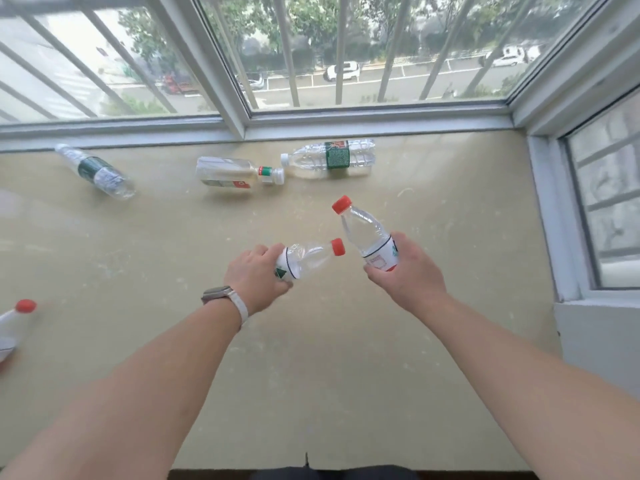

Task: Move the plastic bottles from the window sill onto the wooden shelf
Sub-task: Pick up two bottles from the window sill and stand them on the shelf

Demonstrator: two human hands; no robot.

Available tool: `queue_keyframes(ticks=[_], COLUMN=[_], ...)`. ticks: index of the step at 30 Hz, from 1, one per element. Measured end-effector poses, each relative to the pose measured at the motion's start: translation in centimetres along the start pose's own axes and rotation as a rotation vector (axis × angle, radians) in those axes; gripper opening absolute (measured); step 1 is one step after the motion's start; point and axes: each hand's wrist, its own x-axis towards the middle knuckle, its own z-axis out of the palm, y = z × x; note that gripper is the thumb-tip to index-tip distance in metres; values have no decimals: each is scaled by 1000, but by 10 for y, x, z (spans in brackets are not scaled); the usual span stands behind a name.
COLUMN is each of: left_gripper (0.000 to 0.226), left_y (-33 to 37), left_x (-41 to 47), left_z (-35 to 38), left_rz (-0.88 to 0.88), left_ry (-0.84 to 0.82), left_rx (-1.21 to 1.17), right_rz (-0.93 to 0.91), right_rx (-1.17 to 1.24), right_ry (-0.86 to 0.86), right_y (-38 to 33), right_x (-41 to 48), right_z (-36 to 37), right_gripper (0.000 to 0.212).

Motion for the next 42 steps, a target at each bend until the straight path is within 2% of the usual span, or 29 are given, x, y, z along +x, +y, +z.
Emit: queue_keyframes(ticks=[8, 17, 23, 30, 35, 42], left_gripper=[56, 53, 37, 30, 43, 39], left_y=[66, 115, 132, 123, 97, 81], left_x=[-86, -166, -204, -225, -248, -260], left_z=[-54, -85, -103, -116, -130, -131], left_rz=[-156, -110, -64, 39, 140, 289], left_ry=[87, 283, 413, 398, 422, 345], left_rx=[-364, -560, -683, -762, -792, -897], right_rz=[-50, -151, -223, -203, -150, -64], right_rx=[87, 298, 400, 463, 567, 650], right_ry=[12, 73, 147, 247, 301, 423], right_y=[-18, -33, -46, -62, -85, -100], right_x=[-72, -147, -196, -250, -290, -328], right_z=[-55, -107, -125, -132, -117, -91], right_gripper=[43, 38, 32, 32, 28, 31])
